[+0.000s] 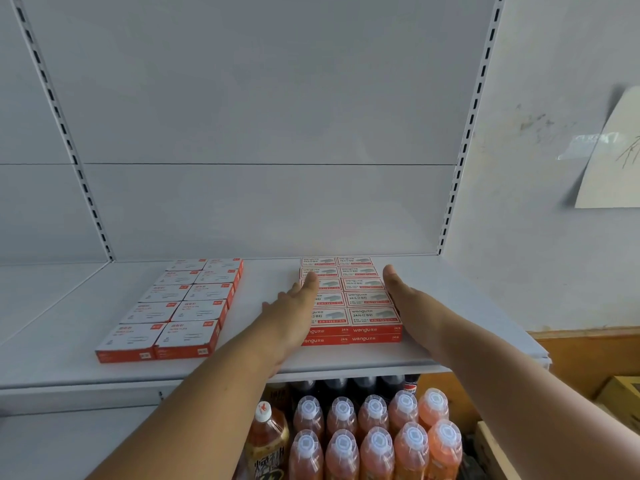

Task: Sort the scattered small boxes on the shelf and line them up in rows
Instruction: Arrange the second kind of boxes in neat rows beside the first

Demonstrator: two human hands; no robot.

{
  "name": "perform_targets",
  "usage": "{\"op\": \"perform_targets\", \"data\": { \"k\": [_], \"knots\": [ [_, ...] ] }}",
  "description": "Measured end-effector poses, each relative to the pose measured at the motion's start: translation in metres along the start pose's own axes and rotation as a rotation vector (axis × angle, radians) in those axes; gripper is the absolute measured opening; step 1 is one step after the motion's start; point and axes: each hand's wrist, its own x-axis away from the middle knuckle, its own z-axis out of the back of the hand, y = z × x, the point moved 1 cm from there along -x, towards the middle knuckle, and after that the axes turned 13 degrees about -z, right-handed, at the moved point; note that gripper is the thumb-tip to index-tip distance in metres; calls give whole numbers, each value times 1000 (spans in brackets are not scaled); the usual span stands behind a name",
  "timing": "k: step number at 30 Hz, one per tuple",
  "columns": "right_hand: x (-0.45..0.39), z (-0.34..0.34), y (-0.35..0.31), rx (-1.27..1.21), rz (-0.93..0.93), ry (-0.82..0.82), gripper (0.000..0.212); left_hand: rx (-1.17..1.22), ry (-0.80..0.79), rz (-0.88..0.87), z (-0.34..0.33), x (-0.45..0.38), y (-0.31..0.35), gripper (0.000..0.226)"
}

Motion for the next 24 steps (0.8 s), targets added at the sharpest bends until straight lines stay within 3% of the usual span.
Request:
{"op": "perform_targets", "data": {
  "k": [6, 12, 17, 19, 24],
  "knots": [
    [4, -2, 2, 34, 25, 62, 90, 6, 35, -18, 4, 6, -1, 85],
    [10, -3, 6, 18, 33, 114, 68, -73, -15, -29, 2, 19, 3, 100],
    [15, -3, 7, 88, 98, 99, 87, -113, -8, -22, 5, 26, 7, 96],
    [17, 1, 11, 221, 135, 119, 97, -155, -7, -14, 4, 31, 3, 94],
    [17, 6, 23, 436, 221, 92, 63, -299, 10, -25, -1, 35, 1, 81]
  ]
}}
